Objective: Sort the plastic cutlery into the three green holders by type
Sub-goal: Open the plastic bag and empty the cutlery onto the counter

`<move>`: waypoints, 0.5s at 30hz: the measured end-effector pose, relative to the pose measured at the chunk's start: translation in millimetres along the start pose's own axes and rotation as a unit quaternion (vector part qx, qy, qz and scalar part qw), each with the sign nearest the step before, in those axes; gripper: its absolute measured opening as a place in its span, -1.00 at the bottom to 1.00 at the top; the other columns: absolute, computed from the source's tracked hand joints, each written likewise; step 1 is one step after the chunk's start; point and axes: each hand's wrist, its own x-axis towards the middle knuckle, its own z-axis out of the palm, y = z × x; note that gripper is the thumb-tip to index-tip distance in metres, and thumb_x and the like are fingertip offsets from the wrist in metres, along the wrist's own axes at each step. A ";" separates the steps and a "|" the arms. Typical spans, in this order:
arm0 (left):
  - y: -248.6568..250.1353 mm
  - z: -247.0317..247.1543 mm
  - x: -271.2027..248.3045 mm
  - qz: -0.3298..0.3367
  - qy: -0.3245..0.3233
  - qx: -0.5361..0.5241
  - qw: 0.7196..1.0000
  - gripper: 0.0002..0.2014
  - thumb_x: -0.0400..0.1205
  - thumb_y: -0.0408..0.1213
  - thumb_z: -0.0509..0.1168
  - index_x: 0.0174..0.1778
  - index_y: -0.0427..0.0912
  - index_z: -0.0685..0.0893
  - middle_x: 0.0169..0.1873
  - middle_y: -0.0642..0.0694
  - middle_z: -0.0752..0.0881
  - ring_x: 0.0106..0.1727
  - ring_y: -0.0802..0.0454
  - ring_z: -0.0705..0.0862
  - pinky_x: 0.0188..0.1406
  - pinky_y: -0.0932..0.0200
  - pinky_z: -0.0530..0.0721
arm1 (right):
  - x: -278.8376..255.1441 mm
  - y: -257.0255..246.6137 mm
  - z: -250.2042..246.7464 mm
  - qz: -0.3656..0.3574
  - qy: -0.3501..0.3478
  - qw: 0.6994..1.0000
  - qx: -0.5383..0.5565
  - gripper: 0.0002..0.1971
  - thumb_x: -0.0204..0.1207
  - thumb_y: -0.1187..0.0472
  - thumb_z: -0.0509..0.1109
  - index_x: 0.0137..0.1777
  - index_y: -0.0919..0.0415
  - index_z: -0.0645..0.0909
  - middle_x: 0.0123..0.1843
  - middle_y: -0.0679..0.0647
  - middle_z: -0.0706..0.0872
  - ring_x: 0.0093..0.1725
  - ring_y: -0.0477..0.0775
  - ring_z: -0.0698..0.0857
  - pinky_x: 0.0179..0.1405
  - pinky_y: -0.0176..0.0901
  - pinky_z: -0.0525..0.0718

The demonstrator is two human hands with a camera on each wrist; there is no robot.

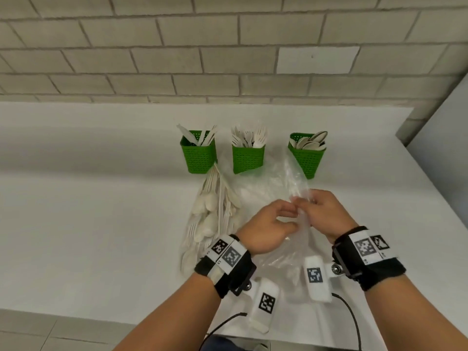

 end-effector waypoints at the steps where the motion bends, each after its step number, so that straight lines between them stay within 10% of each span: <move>1: 2.6 -1.1 0.2 0.004 0.030 -0.037 0.999 -0.60 0.54 -0.26 0.40 0.29 -0.16 0.53 0.19 -0.11 0.70 -0.11 0.13 0.68 -0.14 0.26 0.62 | 0.2 -4.8 -3.7 0.006 0.012 0.999 0.036 -0.70 0.63 0.17 0.36 -0.20 0.43 0.66 -0.32 0.22 0.69 -0.24 0.20 0.66 -0.18 0.04 0.62; 6: 47.1 -24.5 -9.0 0.066 0.136 -0.152 0.977 -0.65 0.55 -0.33 0.48 0.18 -0.17 0.51 -0.19 -0.21 0.68 -0.34 0.07 0.69 -0.39 0.18 0.67 | -5.0 -65.5 -10.6 -0.045 -0.028 0.985 0.164 -0.66 0.70 0.19 0.25 0.09 0.53 0.65 0.05 0.49 0.75 0.02 0.46 0.74 0.08 0.25 0.75; 9: 91.1 -47.9 -27.7 0.165 0.140 -0.196 0.956 -0.66 0.53 -0.43 0.47 0.17 -0.32 0.54 -0.12 -0.51 0.69 -0.25 -0.16 0.69 -0.32 0.07 0.72 | -8.8 -116.6 -10.3 -0.098 -0.073 0.959 0.255 -0.67 0.71 0.22 0.18 0.10 0.48 0.67 0.00 0.36 0.80 -0.05 0.24 0.80 -0.06 0.00 0.79; 15: 145.2 -93.7 -57.6 0.286 0.155 -0.200 0.924 -0.87 0.64 -0.33 0.32 -0.22 -0.24 0.66 -0.39 -0.14 0.67 -0.36 -0.02 0.60 -0.26 0.15 0.64 | -10.7 -166.3 7.4 -0.179 -0.106 0.945 0.253 -0.73 0.66 0.22 0.27 -0.05 0.40 0.71 -0.18 0.21 0.80 -0.23 0.06 0.78 -0.28 -0.17 0.73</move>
